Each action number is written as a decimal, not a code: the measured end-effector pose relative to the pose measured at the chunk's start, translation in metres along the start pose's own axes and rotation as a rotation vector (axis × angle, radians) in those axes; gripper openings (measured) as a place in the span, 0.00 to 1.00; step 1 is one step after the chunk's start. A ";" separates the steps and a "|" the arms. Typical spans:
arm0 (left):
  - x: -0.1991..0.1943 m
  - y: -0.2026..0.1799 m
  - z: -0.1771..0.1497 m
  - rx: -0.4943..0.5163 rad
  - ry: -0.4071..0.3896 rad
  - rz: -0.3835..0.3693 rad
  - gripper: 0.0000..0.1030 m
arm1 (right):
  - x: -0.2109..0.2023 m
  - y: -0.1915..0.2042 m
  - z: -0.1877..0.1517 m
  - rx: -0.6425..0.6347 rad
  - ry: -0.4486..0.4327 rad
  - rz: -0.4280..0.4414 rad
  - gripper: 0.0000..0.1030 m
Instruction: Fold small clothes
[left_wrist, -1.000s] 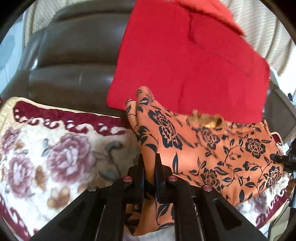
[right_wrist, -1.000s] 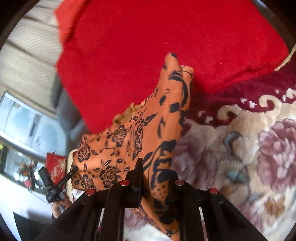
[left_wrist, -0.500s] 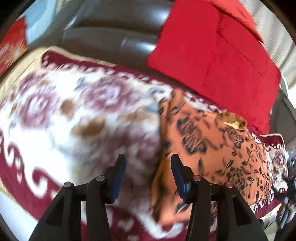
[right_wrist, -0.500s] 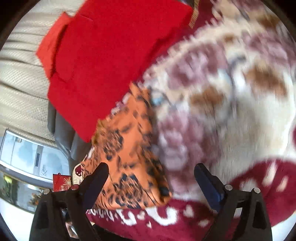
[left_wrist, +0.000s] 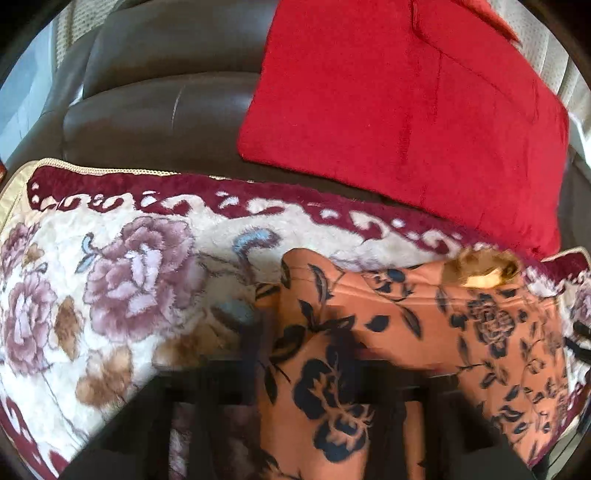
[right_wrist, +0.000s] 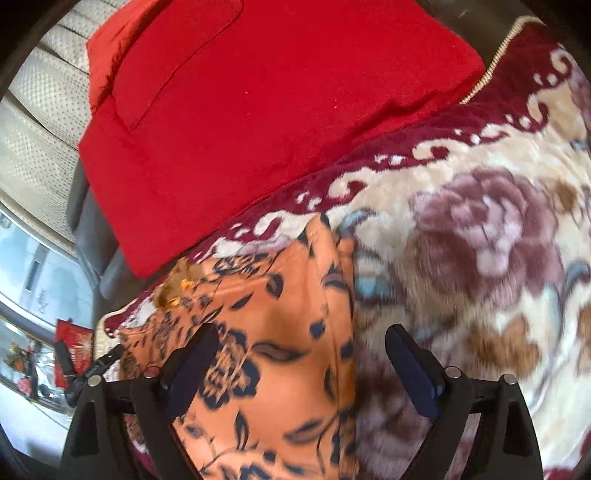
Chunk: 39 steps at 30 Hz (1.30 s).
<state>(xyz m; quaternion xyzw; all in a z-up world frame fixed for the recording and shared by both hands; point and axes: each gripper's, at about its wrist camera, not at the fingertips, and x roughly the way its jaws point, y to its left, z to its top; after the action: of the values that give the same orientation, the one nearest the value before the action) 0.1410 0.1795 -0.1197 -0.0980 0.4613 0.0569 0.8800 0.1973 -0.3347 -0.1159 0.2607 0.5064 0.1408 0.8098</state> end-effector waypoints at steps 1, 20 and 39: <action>0.002 0.002 -0.001 -0.005 0.000 -0.005 0.03 | 0.008 0.000 0.004 0.003 0.018 -0.002 0.69; -0.073 0.011 -0.026 -0.036 -0.224 0.032 0.59 | -0.033 0.013 0.000 0.041 -0.077 0.003 0.16; -0.075 0.000 -0.127 0.018 -0.146 0.054 0.58 | -0.074 0.015 -0.151 0.127 -0.105 0.166 0.98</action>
<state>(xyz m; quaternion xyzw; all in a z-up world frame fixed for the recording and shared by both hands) -0.0037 0.1502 -0.1288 -0.0730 0.3986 0.0835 0.9104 0.0299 -0.3167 -0.1056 0.3596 0.4480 0.1611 0.8025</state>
